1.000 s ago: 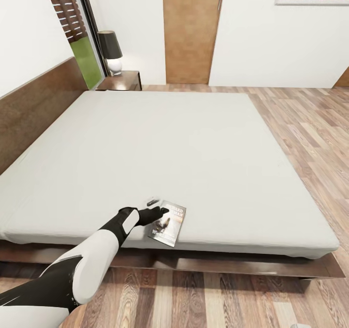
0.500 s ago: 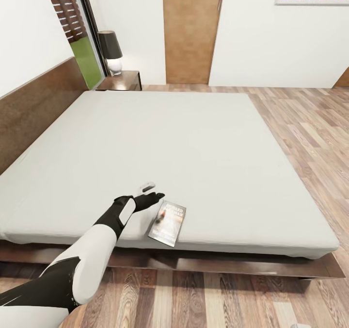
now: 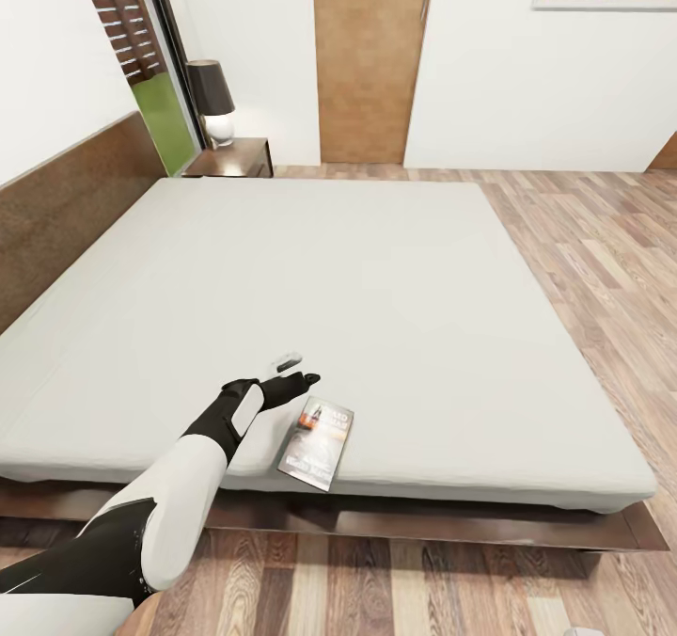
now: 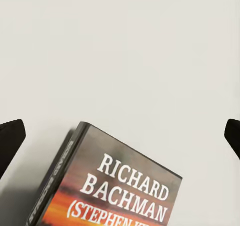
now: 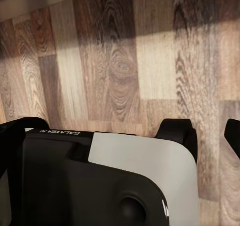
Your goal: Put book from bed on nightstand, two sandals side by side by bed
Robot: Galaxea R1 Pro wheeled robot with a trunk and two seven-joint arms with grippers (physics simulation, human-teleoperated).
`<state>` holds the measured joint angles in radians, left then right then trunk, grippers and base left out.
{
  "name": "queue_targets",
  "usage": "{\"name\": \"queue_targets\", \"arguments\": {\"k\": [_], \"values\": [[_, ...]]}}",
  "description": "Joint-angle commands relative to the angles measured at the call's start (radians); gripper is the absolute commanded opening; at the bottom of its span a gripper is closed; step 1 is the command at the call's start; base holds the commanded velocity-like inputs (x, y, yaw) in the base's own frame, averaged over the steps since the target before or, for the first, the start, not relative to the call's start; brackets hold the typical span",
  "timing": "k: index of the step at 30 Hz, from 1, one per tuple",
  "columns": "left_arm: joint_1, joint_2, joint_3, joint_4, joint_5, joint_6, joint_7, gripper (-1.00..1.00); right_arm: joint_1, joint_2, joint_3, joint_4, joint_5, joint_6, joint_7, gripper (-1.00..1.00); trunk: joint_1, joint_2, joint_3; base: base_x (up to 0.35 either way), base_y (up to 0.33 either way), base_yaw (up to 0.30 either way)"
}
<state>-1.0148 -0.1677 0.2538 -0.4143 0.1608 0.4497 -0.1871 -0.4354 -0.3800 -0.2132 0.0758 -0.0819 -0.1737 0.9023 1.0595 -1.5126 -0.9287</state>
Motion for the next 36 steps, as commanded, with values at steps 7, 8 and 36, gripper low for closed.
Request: {"name": "queue_targets", "arguments": {"k": [7,8,36], "values": [[0.000,0.000,0.007,0.000,0.003,0.006,-0.003,1.00,-0.002,0.000,0.003,0.005,-0.009,-0.004,0.004,1.00,0.000,0.000,-0.001,0.112,-0.061,0.000],[-0.001,-0.001,0.007,0.000,0.003,0.006,-0.003,1.00,-0.002,0.000,0.003,0.005,-0.009,-0.004,0.004,1.00,0.000,0.000,-0.001,0.087,-0.051,0.000],[0.000,-0.007,0.004,0.006,0.003,0.003,-0.005,1.00,-0.002,0.000,0.003,0.005,-0.009,-0.004,0.004,1.00,0.000,0.000,-0.001,0.006,-0.003,0.000]]}}
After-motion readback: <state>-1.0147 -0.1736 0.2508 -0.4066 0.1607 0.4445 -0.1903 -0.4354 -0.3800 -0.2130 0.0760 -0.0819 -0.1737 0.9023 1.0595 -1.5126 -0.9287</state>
